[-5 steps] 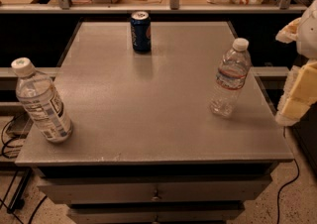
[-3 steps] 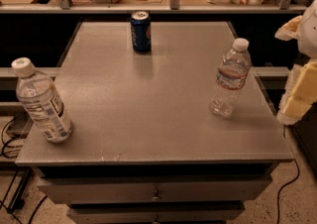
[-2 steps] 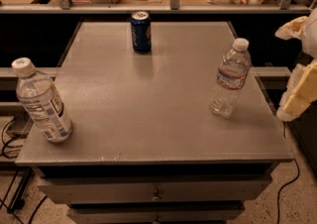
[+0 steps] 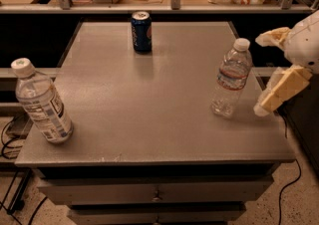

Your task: Move water bottle near blue plastic bottle

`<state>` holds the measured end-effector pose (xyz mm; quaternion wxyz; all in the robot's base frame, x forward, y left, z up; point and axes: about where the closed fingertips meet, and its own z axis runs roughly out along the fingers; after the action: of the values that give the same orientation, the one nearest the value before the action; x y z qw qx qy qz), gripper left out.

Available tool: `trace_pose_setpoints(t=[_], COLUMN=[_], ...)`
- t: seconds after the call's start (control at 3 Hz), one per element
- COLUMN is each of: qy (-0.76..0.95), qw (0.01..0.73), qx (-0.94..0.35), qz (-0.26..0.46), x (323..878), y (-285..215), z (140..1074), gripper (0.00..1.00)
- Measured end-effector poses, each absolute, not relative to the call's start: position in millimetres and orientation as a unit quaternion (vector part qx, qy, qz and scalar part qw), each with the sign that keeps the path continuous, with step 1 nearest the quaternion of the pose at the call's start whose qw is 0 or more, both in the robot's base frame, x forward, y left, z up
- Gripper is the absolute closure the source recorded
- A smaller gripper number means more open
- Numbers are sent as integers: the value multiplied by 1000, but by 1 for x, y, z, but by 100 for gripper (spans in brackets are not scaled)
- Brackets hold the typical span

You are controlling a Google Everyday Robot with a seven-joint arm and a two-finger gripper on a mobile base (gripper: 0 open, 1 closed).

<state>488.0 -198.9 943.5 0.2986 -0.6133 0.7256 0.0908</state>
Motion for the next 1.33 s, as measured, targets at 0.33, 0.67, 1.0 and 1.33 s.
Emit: trace_pose_setpoints(t=[0.33, 0.67, 1.0, 1.33], qy=[707, 681, 659, 598], qw=[318, 330, 338, 361], qx=[-617, -631, -645, -686], qz=[136, 172, 190, 202], x=[497, 501, 501, 492], y=[-178, -146, -119, -72], z=[934, 938, 949, 989], gripper=[18, 49, 72, 95])
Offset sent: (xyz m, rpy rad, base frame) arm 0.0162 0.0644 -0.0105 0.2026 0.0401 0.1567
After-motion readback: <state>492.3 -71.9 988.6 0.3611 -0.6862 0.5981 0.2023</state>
